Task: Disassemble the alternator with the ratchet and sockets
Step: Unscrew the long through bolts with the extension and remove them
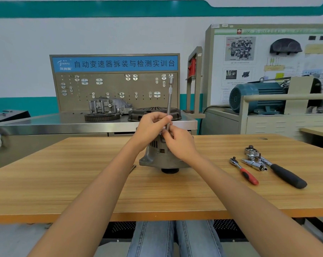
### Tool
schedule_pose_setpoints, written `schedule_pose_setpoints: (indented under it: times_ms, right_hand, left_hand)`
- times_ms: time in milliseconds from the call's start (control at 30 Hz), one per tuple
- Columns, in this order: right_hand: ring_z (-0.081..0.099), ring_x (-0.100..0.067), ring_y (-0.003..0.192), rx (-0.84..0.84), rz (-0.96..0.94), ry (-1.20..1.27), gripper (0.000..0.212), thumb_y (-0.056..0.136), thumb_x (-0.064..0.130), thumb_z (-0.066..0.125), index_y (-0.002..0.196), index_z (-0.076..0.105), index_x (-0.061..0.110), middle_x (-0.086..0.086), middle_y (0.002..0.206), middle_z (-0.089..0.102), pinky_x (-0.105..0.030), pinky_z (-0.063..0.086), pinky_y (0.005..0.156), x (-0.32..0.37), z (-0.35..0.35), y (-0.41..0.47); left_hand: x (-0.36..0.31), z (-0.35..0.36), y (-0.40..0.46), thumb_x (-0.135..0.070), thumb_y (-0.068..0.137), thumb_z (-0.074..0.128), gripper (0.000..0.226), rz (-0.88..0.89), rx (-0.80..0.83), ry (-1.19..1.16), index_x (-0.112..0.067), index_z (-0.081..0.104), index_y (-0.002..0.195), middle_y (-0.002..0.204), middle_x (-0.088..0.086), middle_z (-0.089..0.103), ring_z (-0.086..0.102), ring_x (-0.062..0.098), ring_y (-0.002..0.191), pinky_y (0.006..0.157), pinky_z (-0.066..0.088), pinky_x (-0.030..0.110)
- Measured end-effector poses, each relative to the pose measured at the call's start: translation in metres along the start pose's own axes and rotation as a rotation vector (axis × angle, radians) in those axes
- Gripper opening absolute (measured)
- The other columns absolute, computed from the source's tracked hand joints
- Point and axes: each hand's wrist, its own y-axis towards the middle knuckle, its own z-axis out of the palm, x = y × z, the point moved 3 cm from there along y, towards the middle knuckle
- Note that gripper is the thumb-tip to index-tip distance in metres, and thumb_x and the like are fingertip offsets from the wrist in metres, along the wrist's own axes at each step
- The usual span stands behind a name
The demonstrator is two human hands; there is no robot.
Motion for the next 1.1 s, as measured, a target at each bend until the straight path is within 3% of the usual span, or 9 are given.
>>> schedule_pose_setpoints:
  times_ms: [100,300,500,600,667,800,967,1100]
  right_hand:
    - [0.048,-0.007,0.057,-0.003,0.021,0.005,0.025,0.096,0.033,0.043,0.083,0.056,0.017,0.007,0.061,0.051,-0.027,0.030,0.051,-0.0019,0.0004,0.0001]
    - [0.050,-0.008,0.062,-0.023,0.007,-0.016,0.027,0.098,0.039,0.041,0.097,0.057,0.016,0.009,0.065,0.052,-0.025,0.034,0.051,-0.0007,-0.0004,0.0006]
    - [0.052,-0.009,0.062,-0.001,-0.045,-0.046,0.022,0.100,0.032,0.039,0.104,0.055,0.017,0.009,0.066,0.053,-0.026,0.040,0.052,0.0014,-0.0010,-0.0005]
    - [0.050,-0.008,0.060,0.002,-0.041,-0.060,0.023,0.100,0.033,0.038,0.098,0.055,0.017,0.008,0.065,0.052,-0.026,0.036,0.050,0.0010,-0.0008,0.0004]
    - [0.049,-0.007,0.059,0.004,-0.033,-0.050,0.024,0.100,0.034,0.038,0.094,0.055,0.017,0.008,0.064,0.052,-0.026,0.035,0.050,0.0002,-0.0004,0.0002]
    - [0.051,-0.010,0.059,0.007,-0.007,-0.025,0.030,0.098,0.039,0.040,0.096,0.057,0.015,0.006,0.064,0.054,-0.031,0.042,0.054,-0.0009,-0.0009,0.0006]
    - [0.053,-0.010,0.062,0.013,-0.019,-0.041,0.030,0.100,0.036,0.037,0.099,0.058,0.015,0.005,0.068,0.056,-0.030,0.043,0.054,0.0003,-0.0012,0.0009]
    - [0.050,-0.006,0.060,0.036,-0.036,-0.083,0.026,0.101,0.033,0.034,0.098,0.055,0.017,0.007,0.066,0.053,-0.025,0.033,0.050,0.0016,-0.0017,0.0018]
  left_hand:
    - [0.0028,-0.0002,0.0015,-0.019,0.088,0.068,0.014,-0.007,-0.073,-0.013,-0.018,0.059,0.078,0.070,-0.005,0.060,0.054,-0.008,0.054,0.052,0.042,0.009]
    - [0.0050,0.0002,0.0042,-0.024,0.085,0.071,0.020,-0.020,-0.091,0.018,-0.018,0.054,0.077,0.064,-0.006,0.053,0.051,-0.005,0.050,0.051,0.044,0.013]
    - [0.0031,0.0008,0.0017,-0.025,0.095,0.056,0.016,0.009,-0.001,0.019,-0.016,0.069,0.090,0.086,0.004,0.067,0.060,-0.001,0.076,0.070,0.048,0.014]
    - [0.0029,-0.0015,-0.0005,-0.022,0.094,0.057,0.017,0.031,-0.016,0.023,-0.015,0.071,0.087,0.089,0.008,0.070,0.061,-0.002,0.077,0.068,0.047,0.007]
    - [0.0036,-0.0007,0.0000,-0.023,0.092,0.062,0.017,0.036,-0.031,0.035,-0.009,0.069,0.085,0.078,0.008,0.066,0.058,-0.002,0.068,0.061,0.046,0.008]
    - [0.0042,0.0028,0.0030,-0.023,0.085,0.071,0.022,0.003,-0.109,0.006,-0.016,0.057,0.071,0.057,-0.011,0.053,0.050,-0.005,0.050,0.053,0.043,0.010]
    - [0.0029,0.0032,0.0015,-0.025,0.090,0.066,0.018,0.008,-0.080,0.005,-0.014,0.059,0.077,0.066,-0.005,0.056,0.052,-0.004,0.054,0.055,0.044,0.013]
    - [0.0013,0.0025,-0.0007,-0.019,0.094,0.057,0.021,0.034,-0.025,0.012,-0.002,0.069,0.092,0.081,0.004,0.064,0.058,-0.008,0.068,0.062,0.045,0.005]
